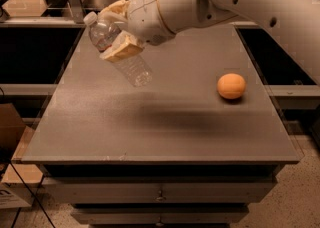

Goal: Place water bottle upright

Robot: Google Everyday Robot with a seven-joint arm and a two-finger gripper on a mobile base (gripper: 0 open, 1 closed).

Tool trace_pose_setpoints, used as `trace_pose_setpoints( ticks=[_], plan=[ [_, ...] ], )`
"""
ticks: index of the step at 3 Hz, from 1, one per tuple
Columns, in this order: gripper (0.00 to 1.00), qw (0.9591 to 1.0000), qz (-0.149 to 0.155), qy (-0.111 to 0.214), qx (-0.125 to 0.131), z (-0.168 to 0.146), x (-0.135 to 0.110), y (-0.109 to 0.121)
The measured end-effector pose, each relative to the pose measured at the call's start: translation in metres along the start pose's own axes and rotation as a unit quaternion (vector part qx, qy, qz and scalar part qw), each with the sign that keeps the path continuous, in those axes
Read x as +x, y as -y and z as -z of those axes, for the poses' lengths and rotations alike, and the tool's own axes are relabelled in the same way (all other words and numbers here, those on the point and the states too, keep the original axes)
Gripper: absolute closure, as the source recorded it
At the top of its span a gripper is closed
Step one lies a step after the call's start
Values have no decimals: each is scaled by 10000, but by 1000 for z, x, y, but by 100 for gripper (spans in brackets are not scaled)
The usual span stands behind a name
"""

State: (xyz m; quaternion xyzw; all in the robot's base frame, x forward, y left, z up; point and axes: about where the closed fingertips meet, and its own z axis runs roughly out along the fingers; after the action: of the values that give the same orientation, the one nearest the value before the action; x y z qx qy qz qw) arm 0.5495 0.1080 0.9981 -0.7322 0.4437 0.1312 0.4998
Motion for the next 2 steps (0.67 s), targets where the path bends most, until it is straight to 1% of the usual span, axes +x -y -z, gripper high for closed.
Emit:
trace_pose_setpoints(
  ticks=[1, 2],
  plan=[
    [100, 9991, -27, 255, 328, 3, 4, 3],
    [100, 9967, -139, 475, 640, 9, 8, 6]
  ],
)
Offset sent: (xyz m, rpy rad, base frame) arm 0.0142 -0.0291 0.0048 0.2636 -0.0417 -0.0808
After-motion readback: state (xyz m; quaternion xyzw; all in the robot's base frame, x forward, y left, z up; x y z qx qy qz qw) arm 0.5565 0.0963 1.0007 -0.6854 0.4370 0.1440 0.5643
